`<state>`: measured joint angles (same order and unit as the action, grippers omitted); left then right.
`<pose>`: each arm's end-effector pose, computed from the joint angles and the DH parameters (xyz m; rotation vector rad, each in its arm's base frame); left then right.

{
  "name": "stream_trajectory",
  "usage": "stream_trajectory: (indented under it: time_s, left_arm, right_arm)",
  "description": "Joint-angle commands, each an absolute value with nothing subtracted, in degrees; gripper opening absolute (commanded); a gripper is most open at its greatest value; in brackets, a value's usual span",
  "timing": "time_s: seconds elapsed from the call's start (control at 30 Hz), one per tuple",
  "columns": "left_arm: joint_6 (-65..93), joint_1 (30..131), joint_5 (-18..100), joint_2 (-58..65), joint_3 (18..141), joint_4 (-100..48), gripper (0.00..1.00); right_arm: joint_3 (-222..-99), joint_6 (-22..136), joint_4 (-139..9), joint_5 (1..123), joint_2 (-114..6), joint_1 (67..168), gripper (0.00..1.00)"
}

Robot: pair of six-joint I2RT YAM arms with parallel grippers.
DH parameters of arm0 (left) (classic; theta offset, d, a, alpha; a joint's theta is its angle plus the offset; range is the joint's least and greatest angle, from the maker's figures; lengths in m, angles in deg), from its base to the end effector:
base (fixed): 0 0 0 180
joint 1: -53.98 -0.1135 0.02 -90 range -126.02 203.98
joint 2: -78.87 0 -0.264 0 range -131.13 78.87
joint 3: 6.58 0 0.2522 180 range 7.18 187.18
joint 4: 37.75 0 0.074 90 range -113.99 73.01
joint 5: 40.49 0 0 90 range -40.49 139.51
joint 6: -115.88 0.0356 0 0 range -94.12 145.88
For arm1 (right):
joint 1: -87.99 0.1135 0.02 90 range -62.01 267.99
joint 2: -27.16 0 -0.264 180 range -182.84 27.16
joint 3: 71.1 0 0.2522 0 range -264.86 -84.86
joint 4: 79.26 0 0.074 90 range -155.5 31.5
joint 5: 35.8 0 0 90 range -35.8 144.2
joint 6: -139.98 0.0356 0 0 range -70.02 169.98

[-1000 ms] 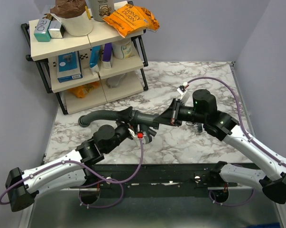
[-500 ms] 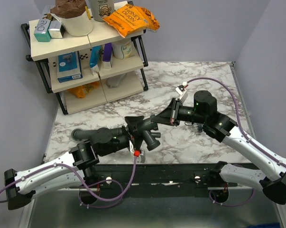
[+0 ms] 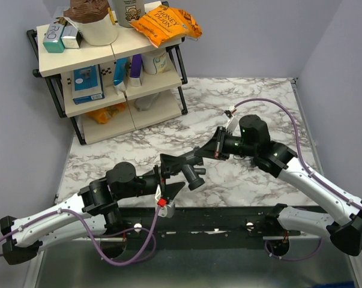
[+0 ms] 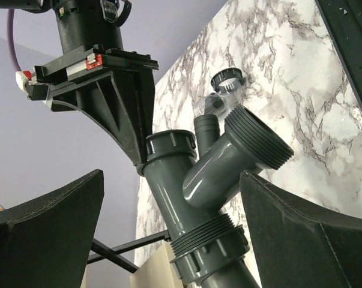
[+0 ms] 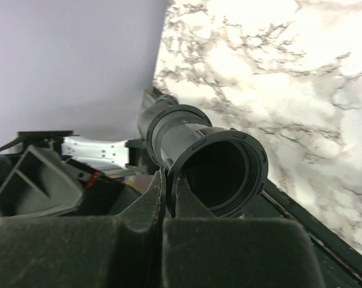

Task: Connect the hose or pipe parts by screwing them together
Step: Install the adaptor on the pipeline.

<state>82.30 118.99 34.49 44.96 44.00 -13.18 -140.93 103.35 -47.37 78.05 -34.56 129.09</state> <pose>0.0549 -0.1397 0.3182 1.5820 0.6629 -0.3352 0.1730 0.1700 0.3386 -0.0676 2.2681 1.3985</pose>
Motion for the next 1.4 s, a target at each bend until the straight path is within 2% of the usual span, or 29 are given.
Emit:
stream_trajectory:
  time_s: [0.0, 0.07, 0.33, 0.57, 0.7, 0.83, 0.87, 1.03, 1.37]
  left_arm:
    - [79.76, 119.45, 34.14, 44.51, 45.06, -11.88, 0.99]
    - [78.36, 119.45, 32.91, 43.89, 47.43, -9.49, 0.99]
    - [54.14, 117.96, 35.98, 39.24, 61.12, -4.38, 0.99]
    - [39.62, 114.1, 35.1, 34.32, 71.42, 1.49, 0.99]
    - [40.29, 108.41, 28.44, 31.33, 72.75, 8.42, 0.99]
    - [43.8, 99.18, 10.28, 25.46, 75.29, 15.73, 0.99]
    - [44.94, 97.76, 8.75, 24.48, 76.08, 16.96, 0.99]
    - [51.45, 93.88, 5.57, 23.5, 74.16, 15.84, 0.99]
    - [51.37, 93.0, 0.21, 21.31, 74.42, 13.9, 0.99]
  right_arm:
    - [-142.6, 99.82, -45.2, 73.8, -34.37, 128.6, 0.01]
    - [-142.78, 98.86, -44.49, 72.84, -34.46, 128.42, 0.01]
    - [-146.2, 90.43, -39.49, 68.09, -34.19, 126.75, 0.01]
    - [-149.28, 85.15, -40.36, 73.26, -33.23, 126.49, 0.01]
    - [-151.38, 78.57, -40.27, 77.04, -29.9, 126.49, 0.01]
    - [-154.54, 70.49, -37.65, 81.09, -27.61, 126.49, 0.01]
    - [-154.99, 69.33, -37.11, 81.27, -27.25, 126.49, 0.01]
    - [-156.49, 65.37, -34.74, 83.64, -26.55, 126.49, 0.01]
    - [-156.58, 63.87, -37.1, 87.16, -25.05, 126.66, 0.01]
